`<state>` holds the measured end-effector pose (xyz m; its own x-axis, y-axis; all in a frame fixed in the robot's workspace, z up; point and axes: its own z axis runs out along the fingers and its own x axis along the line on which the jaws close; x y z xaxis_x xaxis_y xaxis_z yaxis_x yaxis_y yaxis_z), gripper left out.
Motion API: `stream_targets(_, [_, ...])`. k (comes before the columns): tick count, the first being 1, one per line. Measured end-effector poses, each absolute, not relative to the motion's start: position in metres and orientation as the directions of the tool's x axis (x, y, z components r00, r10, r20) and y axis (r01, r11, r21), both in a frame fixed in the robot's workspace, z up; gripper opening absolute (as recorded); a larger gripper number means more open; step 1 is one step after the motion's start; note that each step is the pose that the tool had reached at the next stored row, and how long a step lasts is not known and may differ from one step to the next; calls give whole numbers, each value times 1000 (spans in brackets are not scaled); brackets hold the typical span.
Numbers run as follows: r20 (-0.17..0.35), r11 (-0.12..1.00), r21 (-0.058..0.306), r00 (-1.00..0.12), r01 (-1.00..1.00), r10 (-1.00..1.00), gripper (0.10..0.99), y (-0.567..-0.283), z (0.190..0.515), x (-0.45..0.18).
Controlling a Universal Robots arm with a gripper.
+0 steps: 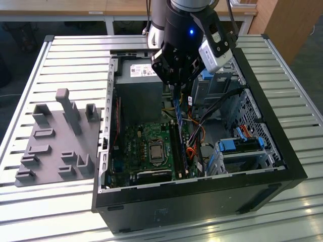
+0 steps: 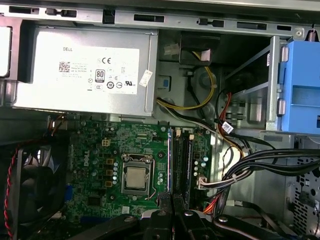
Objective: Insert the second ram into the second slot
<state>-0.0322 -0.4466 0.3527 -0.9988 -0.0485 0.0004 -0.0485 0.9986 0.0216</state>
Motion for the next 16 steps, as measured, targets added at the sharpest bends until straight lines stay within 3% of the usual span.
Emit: stream_targets(16, [0,999,21,-999,-48,-48,129,-447,349,-32])
